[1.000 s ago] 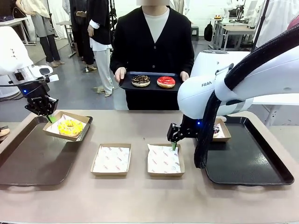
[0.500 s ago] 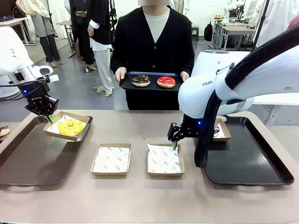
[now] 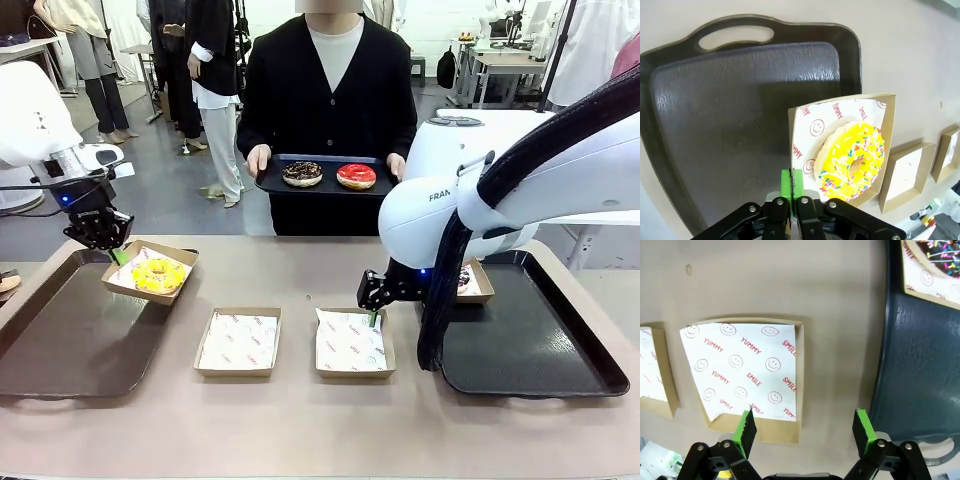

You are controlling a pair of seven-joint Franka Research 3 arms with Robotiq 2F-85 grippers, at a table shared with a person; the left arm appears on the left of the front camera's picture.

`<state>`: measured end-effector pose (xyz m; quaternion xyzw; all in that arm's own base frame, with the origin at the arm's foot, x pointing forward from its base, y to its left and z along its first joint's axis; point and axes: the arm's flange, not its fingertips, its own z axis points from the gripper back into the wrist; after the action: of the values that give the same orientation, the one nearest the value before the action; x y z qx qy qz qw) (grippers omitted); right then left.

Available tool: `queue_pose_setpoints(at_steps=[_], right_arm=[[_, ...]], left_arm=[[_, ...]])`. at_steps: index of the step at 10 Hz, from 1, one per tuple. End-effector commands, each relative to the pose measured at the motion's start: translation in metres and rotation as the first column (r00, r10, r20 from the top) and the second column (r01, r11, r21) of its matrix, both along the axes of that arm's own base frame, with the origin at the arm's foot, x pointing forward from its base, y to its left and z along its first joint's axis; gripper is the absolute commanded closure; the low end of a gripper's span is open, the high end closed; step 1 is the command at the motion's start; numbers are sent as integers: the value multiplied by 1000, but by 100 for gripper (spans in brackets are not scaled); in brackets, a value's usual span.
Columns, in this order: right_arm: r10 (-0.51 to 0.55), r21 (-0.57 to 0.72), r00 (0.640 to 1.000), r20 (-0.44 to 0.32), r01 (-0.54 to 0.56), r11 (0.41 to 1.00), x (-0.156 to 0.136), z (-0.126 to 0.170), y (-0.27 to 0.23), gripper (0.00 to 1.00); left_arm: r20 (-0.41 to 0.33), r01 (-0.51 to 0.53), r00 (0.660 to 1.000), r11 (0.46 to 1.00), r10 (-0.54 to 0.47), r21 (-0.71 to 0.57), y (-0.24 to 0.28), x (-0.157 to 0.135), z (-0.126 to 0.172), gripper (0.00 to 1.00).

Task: Individually package the donuts and arrange them on the tray.
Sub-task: Place the picked Paper togo box on the Handle tray while simultaneously picking up another Paper togo box from the table with the other hand.

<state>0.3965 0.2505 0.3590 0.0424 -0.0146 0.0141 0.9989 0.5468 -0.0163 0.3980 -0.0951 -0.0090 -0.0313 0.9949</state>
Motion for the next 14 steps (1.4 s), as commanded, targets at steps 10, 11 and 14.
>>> queue_pose_setpoints(at_steps=[10, 11, 14], right_arm=[[-80, -56, 997, -23, 79, 995, 20, -34, 23, 0], [-85, -61, 996, -22, 84, 995, 23, -36, 23, 0], [-75, -71, 997, -27, 73, 995, 21, -39, 24, 0]], left_arm=[[19, -53, 998, 994, 52, 91, 7, 18, -7, 99], [14, -56, 998, 994, 55, 90, 7, 21, -10, 99], [5, -62, 998, 994, 62, 93, 4, 23, -9, 99]])
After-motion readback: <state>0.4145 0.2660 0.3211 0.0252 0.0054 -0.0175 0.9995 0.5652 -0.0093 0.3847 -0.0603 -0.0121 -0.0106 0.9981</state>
